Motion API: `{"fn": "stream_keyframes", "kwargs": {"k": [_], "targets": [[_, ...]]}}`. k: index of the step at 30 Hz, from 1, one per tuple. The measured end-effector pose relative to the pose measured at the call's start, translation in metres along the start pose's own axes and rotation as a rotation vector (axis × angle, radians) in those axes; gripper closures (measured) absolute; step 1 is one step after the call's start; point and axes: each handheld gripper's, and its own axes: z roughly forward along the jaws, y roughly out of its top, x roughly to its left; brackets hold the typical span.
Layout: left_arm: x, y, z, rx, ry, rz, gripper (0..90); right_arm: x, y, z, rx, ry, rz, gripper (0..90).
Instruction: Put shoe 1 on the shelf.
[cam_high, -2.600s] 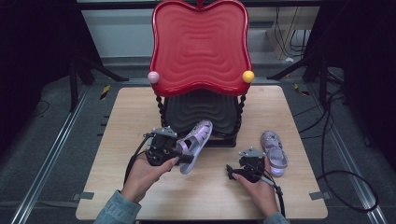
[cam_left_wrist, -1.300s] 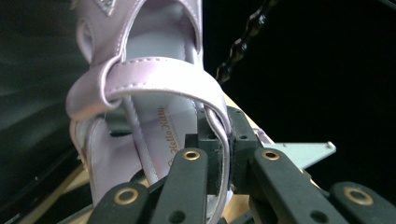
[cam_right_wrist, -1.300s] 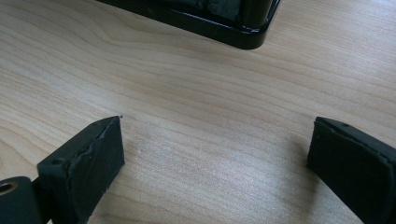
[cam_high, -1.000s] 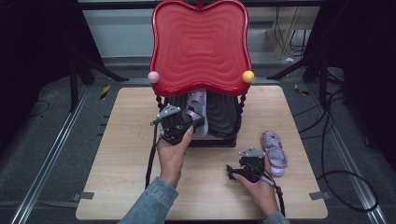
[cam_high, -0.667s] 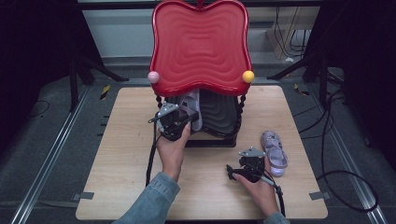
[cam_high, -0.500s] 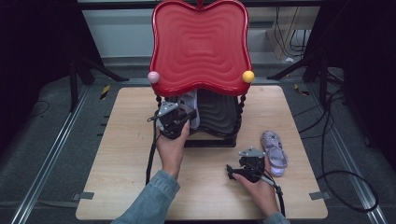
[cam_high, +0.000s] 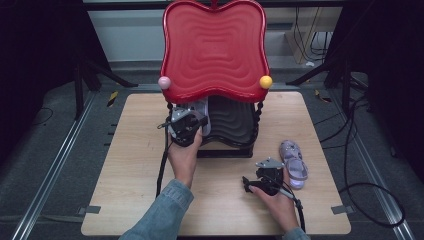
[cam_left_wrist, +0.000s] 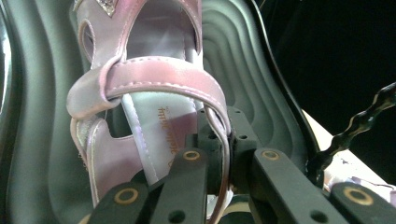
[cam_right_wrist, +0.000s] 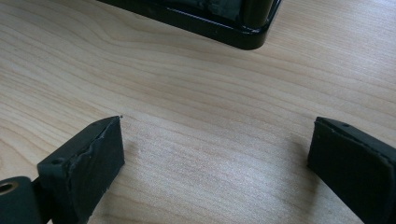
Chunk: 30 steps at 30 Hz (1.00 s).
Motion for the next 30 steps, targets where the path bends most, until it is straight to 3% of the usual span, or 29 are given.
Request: {"fn": "stream_keyframes", "kwargs": {"k": [14,19,22,30], "targets": [[0.0043,-0.0072,0.0065,0.023,0.037,-0.012,86.3,-0.0001,0.0000,0.0000,0.000,-0.001,-0.001,3.9],[0.0033,-0.0076,0.0072,0.024,0.039,-0.011,86.4,-0.0001,0.0000,0.0000,0.000,-0.002,0.000,3.9],[0.0029,-0.0070,0.0071,0.023,0.033,-0.033,86.3,0.0000,0.0000,0.0000,0.000,-0.001,0.000,3.9],[0.0007,-0.0060,0.0101,0.032,0.044,-0.023,86.3,-0.0001,0.0000,0.0000,0.000,-0.001,0.000,3.9]]}}
